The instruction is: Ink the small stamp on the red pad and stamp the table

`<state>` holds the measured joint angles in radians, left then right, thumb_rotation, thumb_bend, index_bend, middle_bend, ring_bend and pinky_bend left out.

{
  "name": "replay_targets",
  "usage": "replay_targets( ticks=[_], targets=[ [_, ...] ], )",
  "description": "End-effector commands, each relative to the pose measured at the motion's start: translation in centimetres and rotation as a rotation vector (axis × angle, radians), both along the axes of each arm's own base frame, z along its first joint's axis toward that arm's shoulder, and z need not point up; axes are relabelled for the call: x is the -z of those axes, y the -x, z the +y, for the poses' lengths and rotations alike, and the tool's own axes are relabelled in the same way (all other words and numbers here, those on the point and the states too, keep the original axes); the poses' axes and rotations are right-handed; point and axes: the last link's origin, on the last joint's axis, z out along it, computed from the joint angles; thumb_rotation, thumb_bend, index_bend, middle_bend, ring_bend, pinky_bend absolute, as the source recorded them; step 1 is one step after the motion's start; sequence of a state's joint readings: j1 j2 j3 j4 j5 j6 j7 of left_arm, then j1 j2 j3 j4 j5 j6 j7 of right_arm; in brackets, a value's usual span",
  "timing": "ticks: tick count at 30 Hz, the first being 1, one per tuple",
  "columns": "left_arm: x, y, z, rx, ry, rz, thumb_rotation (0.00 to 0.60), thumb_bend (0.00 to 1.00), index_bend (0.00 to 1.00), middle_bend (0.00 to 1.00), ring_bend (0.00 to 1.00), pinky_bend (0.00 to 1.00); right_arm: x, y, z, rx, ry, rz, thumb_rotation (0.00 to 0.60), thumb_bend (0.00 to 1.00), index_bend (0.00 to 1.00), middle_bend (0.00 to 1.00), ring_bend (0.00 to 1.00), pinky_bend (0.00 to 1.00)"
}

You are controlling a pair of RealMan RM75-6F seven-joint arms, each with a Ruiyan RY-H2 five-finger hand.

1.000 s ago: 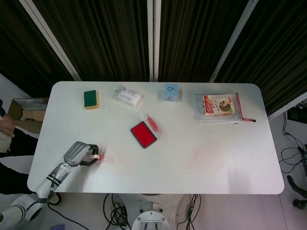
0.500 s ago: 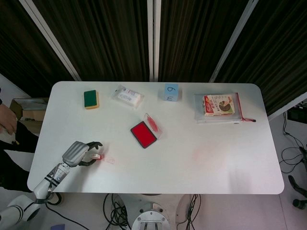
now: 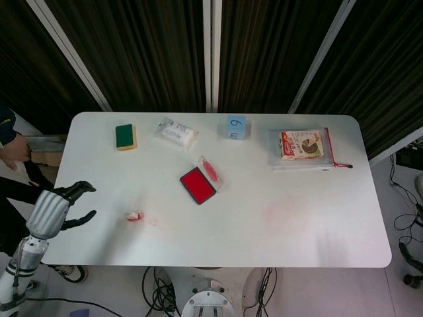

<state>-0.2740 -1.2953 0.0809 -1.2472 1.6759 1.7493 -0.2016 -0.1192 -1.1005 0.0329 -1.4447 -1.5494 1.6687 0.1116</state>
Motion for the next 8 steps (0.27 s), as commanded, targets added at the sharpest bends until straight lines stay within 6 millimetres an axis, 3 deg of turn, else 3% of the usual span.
replay_targets(
  ticks=[1, 3, 8],
  targets=[
    [-6.0, 2.0, -2.8, -0.249, -0.128, 0.199, 0.066, 0.16, 0.13, 0.12, 0.11, 0.21, 0.8, 0.0, 0.2, -0.01, -0.007, -0.003, 0.6, 0.18, 0.0, 0.0, 0.0, 0.0],
    [-7.0, 2.2, -3.2, -0.286, -0.123, 0.194, 0.005, 0.15, 0.13, 0.11, 0.11, 0.2, 1.0, 0.1, 0.3, -0.016, -0.003, 0.002, 0.6, 0.18, 0.0, 0.0, 0.0, 0.0],
    [-8.3, 2.6, -3.5, -0.326, -0.091, 0.225, 0.0, 0.15, 0.12, 0.11, 0.11, 0.2, 1.1, 0.3, 0.5, -0.004, 0.005, 0.009, 0.6, 0.18, 0.0, 0.0, 0.0, 0.0]
  ],
)
